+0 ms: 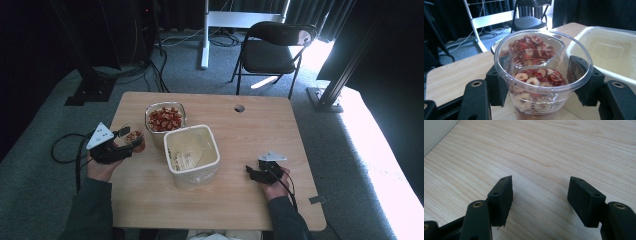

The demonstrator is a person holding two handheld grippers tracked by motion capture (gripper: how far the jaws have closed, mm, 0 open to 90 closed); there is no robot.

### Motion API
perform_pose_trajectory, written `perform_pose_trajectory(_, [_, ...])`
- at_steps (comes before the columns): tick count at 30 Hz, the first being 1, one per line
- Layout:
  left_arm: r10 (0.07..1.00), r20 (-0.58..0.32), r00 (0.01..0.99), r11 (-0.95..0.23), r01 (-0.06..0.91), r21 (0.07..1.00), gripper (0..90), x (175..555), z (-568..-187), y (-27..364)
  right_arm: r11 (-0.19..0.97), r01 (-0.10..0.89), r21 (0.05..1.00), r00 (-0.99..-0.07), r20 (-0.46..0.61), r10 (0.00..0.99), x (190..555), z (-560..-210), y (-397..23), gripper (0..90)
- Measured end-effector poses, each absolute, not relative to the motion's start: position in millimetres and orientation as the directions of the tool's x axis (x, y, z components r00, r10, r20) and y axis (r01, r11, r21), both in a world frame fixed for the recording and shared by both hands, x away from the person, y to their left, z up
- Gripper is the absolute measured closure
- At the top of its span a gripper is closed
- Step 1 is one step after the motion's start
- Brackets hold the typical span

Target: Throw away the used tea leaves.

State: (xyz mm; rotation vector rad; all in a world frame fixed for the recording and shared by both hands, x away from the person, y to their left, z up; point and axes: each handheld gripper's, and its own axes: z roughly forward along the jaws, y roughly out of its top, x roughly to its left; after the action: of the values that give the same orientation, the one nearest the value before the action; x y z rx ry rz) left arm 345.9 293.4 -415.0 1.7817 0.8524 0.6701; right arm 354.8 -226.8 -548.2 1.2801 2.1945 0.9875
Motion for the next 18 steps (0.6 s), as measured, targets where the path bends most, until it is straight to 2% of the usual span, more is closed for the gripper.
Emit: perform_pose_trajectory(18, [0.830, 0.081, 0.551, -0.236, 0.217, 0.947, 37.9, 378, -378, 299, 0.326, 0.577, 0.749, -0.492, -0.001, 0.871, 355, -548, -227, 36.5])
